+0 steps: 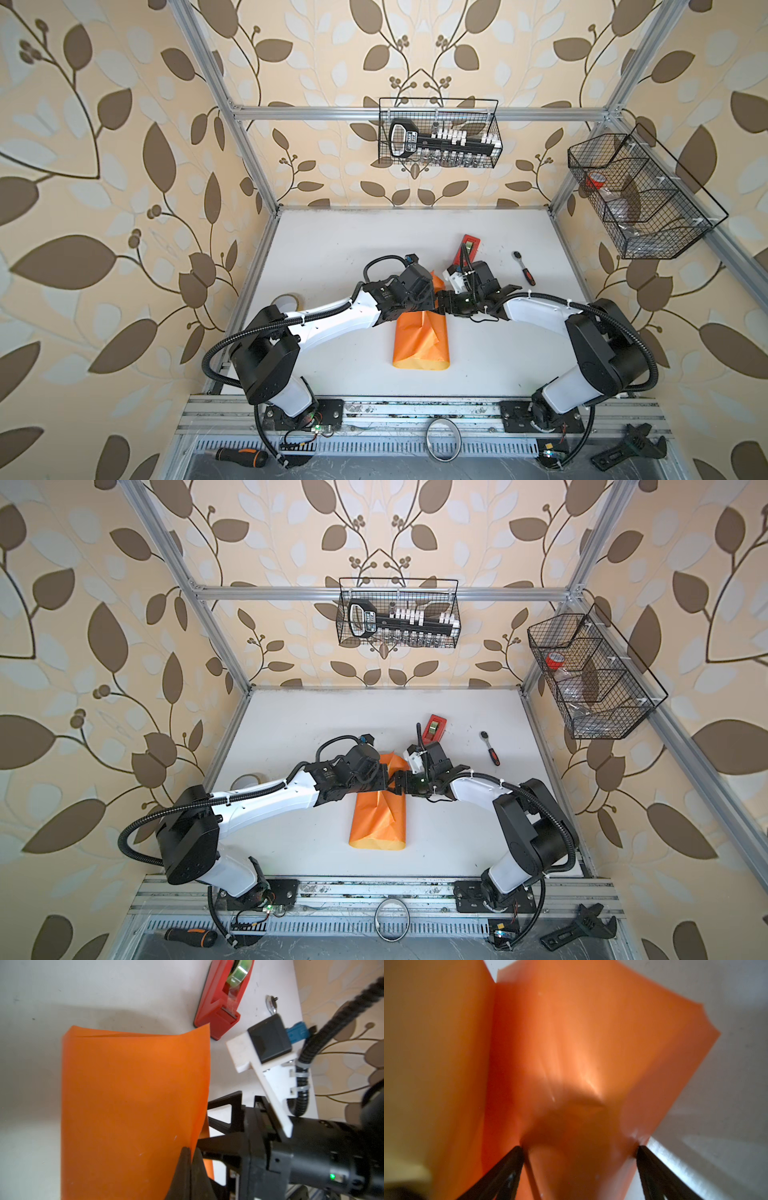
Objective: Wrap the gift box in paper
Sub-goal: 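Fold the lifted paper over the box top toward the right gripper, then press the folded paper down on the box top with the left gripper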
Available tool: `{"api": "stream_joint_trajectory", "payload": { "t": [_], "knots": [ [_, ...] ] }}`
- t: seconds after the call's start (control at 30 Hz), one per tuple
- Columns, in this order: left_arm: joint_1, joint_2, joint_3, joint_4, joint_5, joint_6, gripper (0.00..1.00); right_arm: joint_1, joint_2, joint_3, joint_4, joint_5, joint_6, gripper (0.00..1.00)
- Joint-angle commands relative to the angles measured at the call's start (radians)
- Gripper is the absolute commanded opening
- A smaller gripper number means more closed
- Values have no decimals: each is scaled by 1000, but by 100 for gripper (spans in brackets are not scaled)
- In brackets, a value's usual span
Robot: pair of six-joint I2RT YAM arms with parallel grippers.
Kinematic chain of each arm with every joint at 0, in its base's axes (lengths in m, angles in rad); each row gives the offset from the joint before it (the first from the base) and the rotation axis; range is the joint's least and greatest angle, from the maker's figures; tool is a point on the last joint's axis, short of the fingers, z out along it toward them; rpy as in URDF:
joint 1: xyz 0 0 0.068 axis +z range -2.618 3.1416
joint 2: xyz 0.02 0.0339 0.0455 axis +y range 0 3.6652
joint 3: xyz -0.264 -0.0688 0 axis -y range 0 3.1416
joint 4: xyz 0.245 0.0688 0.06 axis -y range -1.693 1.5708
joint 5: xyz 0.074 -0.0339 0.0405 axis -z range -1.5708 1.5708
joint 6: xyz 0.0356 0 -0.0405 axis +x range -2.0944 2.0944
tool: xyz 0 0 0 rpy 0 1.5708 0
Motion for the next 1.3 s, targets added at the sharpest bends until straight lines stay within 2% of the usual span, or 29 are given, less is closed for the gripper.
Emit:
{"api": "stream_joint_trajectory", "payload": {
  "t": [0.0, 0.37, 0.77, 1.27],
  "knots": [
    [15, -8, -15, 122, 60, -26, 0, 10, 43, -56, -107, 63, -10, 86],
    [35, -8, -116, 285, 128, -100, 0, 5, 45, -66, -95, 56, -8, 86],
    [55, -10, -297, 643, 184, -177, 0, 5, 48, -77, -71, 43, -1, 86],
    [55, 89, -444, 1015, 231, -325, 0, 3, 45, -88, -53, 37, 12, 86]
  ]
}}
